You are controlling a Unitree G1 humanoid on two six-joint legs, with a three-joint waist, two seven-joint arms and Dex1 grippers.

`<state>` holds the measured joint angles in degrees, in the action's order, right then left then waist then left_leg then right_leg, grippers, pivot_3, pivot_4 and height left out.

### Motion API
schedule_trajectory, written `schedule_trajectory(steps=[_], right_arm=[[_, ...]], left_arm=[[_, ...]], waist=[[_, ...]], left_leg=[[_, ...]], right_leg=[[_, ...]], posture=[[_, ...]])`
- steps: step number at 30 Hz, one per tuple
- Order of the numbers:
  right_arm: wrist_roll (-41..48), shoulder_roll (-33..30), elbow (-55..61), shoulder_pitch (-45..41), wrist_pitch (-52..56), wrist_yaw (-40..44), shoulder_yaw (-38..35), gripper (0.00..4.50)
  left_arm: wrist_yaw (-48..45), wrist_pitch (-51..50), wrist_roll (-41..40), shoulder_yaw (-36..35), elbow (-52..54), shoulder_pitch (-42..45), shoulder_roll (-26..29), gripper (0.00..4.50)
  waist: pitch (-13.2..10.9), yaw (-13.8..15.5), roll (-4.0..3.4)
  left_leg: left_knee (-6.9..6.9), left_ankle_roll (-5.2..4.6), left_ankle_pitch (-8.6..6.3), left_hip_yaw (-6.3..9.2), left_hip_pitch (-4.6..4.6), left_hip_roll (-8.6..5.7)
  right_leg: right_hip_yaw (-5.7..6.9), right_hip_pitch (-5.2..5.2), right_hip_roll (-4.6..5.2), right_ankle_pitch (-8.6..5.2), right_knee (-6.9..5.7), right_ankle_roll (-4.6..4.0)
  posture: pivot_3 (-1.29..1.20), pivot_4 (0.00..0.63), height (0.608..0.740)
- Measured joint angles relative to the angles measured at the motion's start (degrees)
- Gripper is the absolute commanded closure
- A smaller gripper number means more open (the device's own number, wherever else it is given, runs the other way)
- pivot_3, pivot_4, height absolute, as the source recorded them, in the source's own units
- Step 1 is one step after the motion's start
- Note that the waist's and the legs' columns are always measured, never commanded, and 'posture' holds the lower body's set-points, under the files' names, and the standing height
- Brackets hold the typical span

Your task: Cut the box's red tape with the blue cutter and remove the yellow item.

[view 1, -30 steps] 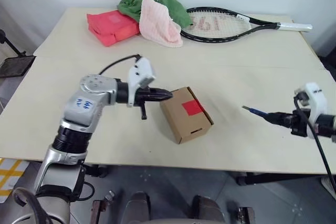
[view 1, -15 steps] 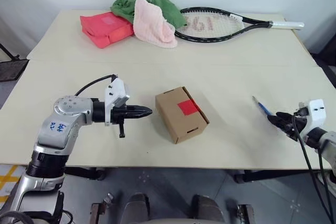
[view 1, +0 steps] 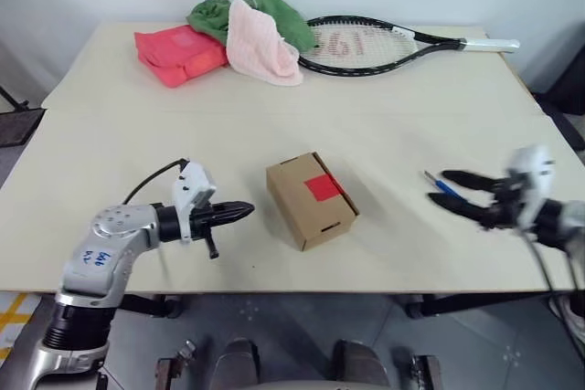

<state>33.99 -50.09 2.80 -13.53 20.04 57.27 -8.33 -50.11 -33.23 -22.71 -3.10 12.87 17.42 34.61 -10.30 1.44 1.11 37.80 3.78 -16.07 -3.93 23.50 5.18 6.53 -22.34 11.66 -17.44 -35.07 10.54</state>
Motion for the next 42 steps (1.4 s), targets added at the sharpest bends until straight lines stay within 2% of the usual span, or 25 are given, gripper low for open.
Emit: schedule_trajectory(steps=[2,6,10,13,16,25,36,40,42], right_arm=[[-3.8,5.2,-0.9,-3.0,-1.0,-0.4,6.3,3.21],[-11.0,10.4,-5.7,-8.1,-5.0,-2.3,11.2,4.47],[-15.3,14.6,-9.2,-10.7,-7.5,-4.2,12.9,4.47],[-15.6,15.9,-7.2,-10.8,-5.5,-3.3,15.0,4.47],[-14.8,15.8,-2.5,-10.3,-1.6,-1.6,15.9,4.47],[-13.1,12.3,11.8,-2.9,12.6,-3.5,15.5,4.47],[-10.5,12.3,19.4,1.5,19.8,-6.2,14.7,4.47],[-9.7,11.8,19.8,1.6,21.6,-7.0,14.2,4.47],[-8.3,8.7,20.8,2.2,24.1,-7.0,11.7,4.47]], left_arm=[[2.2,0.0,0.6,1.1,0.0,0.1,-1.3,4.5],[4.6,0.0,1.6,2.9,0.1,0.0,-2.5,4.5],[6.1,-0.2,2.3,4.2,0.1,-0.1,-2.8,4.5],[6.3,-1.1,2.3,5.5,-0.2,0.6,-3.5,4.5],[5.9,-2.5,2.1,6.8,-1.2,2.1,-4.8,4.5],[1.0,-4.2,1.7,9.9,-2.1,2.3,-3.1,4.5],[-0.6,-4.4,1.8,10.3,-2.3,1.8,-1.9,4.5],[-3.0,-5.0,1.6,10.9,-2.3,2.1,0.4,4.5],[-7.2,-5.6,0.5,11.1,-2.0,2.3,4.9,4.5]], waist=[[0.0,0.3,-0.02],[0.0,0.2,-0.02],[0.0,-0.1,-0.03],[0.0,0.0,-0.03],[0.0,0.1,-0.03],[0.0,0.1,-0.03],[0.0,0.1,-0.03],[0.0,0.1,-0.03],[0.0,0.1,-0.03]], left_leg=[[0.09,0.0,0.0,0.0,0.15,-0.01],[0.14,0.0,0.0,0.0,0.17,-0.02],[0.03,0.01,0.0,-0.01,0.12,-0.01],[0.02,0.0,0.0,0.0,0.12,-0.01],[0.05,0.0,0.0,0.0,0.13,-0.01],[-0.01,0.0,0.0,0.0,0.08,-0.01],[-0.02,0.0,0.0,-0.01,0.09,-0.01],[-0.02,0.0,0.0,-0.01,0.1,-0.01],[-0.04,0.0,0.0,-0.01,0.13,-0.01]], right_leg=[[0.01,-0.05,0.02,0.0,0.01,0.0],[0.01,-0.08,0.01,0.0,-0.02,0.0],[0.02,-0.11,0.0,0.0,-0.03,0.0],[0.02,-0.11,0.0,0.0,-0.05,0.0],[0.02,-0.09,0.0,0.0,-0.03,0.0],[0.02,-0.1,0.0,0.0,-0.03,0.0],[0.01,-0.09,0.0,0.0,-0.02,0.0],[0.01,-0.1,0.0,0.0,-0.01,0.0],[0.01,-0.13,0.0,0.0,0.01,-0.01]], posture=[[0.0,0.15,0.74],[0.0,0.15,0.74],[0.0,0.15,0.74],[0.0,0.15,0.74],[0.0,0.15,0.74],[0.0,0.15,0.74],[0.0,0.15,0.74],[0.0,0.15,0.74],[0.0,0.15,0.74]])
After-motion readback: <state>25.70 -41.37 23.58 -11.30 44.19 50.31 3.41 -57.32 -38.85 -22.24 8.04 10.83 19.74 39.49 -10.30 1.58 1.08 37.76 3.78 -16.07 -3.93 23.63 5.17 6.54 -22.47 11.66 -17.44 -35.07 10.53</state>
